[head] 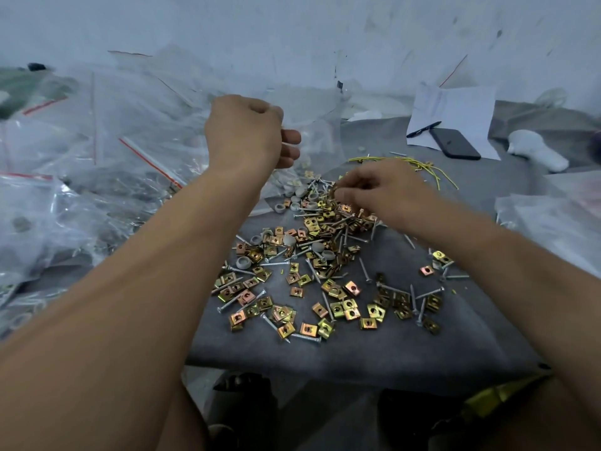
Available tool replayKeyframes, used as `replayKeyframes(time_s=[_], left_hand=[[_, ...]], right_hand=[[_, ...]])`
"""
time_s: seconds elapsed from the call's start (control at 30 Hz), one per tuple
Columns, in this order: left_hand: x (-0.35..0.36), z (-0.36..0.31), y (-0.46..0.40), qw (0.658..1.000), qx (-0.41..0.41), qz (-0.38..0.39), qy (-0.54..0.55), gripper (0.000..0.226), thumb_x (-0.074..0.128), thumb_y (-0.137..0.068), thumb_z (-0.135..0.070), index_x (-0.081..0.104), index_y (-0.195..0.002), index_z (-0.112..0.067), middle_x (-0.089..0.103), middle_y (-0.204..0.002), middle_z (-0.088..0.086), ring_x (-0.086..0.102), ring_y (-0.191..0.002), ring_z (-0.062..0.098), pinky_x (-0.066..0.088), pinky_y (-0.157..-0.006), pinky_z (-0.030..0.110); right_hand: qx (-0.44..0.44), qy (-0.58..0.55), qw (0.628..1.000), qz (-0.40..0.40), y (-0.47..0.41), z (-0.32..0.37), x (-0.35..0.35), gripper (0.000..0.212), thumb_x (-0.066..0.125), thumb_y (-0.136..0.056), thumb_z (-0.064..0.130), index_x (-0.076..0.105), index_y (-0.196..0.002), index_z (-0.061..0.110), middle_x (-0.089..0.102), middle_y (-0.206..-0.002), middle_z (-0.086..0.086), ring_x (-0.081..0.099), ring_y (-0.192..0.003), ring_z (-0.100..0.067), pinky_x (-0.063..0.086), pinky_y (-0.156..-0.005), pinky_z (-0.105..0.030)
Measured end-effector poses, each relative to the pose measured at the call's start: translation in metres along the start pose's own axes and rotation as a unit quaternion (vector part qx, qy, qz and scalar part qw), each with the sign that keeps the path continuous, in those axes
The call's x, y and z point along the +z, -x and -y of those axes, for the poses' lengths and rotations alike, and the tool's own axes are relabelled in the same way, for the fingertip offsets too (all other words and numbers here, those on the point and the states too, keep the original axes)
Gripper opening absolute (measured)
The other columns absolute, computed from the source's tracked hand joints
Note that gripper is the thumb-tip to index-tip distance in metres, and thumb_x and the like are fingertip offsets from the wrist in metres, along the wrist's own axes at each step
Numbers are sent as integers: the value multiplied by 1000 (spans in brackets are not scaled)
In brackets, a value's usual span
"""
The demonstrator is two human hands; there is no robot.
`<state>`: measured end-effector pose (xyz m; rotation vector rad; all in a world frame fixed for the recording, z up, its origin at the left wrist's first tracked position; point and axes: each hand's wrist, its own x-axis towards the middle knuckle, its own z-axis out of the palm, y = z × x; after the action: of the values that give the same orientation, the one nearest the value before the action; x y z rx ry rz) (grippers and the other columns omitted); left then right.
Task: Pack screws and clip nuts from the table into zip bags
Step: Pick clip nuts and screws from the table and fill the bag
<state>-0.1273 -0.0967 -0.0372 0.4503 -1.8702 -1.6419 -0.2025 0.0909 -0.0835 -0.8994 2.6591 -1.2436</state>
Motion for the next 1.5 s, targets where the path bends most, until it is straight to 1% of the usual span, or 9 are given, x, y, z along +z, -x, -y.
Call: replayKeyframes(time_s=[0.13, 0.27, 0.57, 0.73, 0.8, 0.9, 1.03, 1.17, 1.5], left_hand=[[2, 0, 0, 992, 80, 38, -86, 17, 56, -107, -11, 73, -112, -13, 77, -74, 11, 72, -55, 23, 61, -54, 34], [12, 0, 5, 974, 154, 66, -153, 22, 56, -107, -12, 76, -116, -10, 73, -71, 8, 68, -53, 18, 56, -54, 33], [19, -5, 14, 952, 220, 51, -208, 26, 60, -105, -15, 78, -123, -15, 73, -85, 4, 64, -76, 20, 57, -81, 37], [23, -9, 20, 945, 243, 54, -213, 23, 62, -104, -18, 80, -119, -18, 71, -77, -1, 61, -67, 13, 49, -69, 26], [25, -10, 22, 945, 240, 60, -213, 22, 63, -103, -19, 80, -117, -20, 72, -77, 0, 63, -66, 13, 48, -65, 25], [25, -11, 23, 950, 229, 63, -203, 22, 63, -103, -19, 80, -116, -19, 73, -78, 1, 66, -69, 16, 54, -70, 29], [22, -11, 21, 956, 225, 63, -179, 23, 62, -101, -15, 81, -114, -16, 71, -74, 1, 62, -64, 14, 56, -71, 33], [18, -9, 19, 962, 221, 71, -146, 24, 61, -100, -10, 81, -112, -15, 71, -67, 2, 59, -49, 3, 44, -57, 22], [17, -8, 21, 961, 228, 89, -129, 20, 64, -101, -12, 82, -110, -17, 70, -60, -1, 59, -48, 4, 45, -59, 22]], right_hand=[[23, -301, 953, 9, 7, 0, -24, 24, 82, -80, 22, 80, -100, 9, 74, -86, -8, 65, -75, -15, 53, -63, -24], [4, -387, 922, 23, 15, -1, -36, 20, 80, -80, 22, 82, -98, 13, 71, -86, -4, 62, -74, -12, 51, -62, -23], [-59, -352, 929, -103, 23, 7, -43, 22, 85, -79, 29, 83, -99, 19, 59, -73, 0, 41, -59, -9, 37, -51, -21], [-148, -100, 953, -246, 26, 19, -38, 11, 86, -82, 31, 83, -92, 29, 46, -65, -7, 39, -62, -12, 34, -58, -26], [-170, -6, 948, -270, 28, 24, -35, 11, 86, -83, 32, 83, -93, 30, 49, -65, 1, 41, -60, -9, 33, -60, -20], [-192, 52, 942, -272, 29, 30, -30, 13, 86, -83, 30, 83, -95, 28, 54, -72, -3, 45, -62, -11, 34, -61, -19], [-194, -38, 949, -248, 25, 28, -27, 14, 87, -82, 26, 83, -95, 26, 57, -75, -5, 46, -64, -8, 37, -62, -19], [-175, -115, 951, -228, 21, 23, -31, 15, 88, -80, 23, 83, -94, 28, 58, -84, -18, 47, -69, -10, 41, -64, -24], [-168, -161, 948, -218, 19, 20, -33, 16, 87, -80, 19, 82, -94, 25, 58, -82, -3, 47, -71, -7, 43, -68, -23]])
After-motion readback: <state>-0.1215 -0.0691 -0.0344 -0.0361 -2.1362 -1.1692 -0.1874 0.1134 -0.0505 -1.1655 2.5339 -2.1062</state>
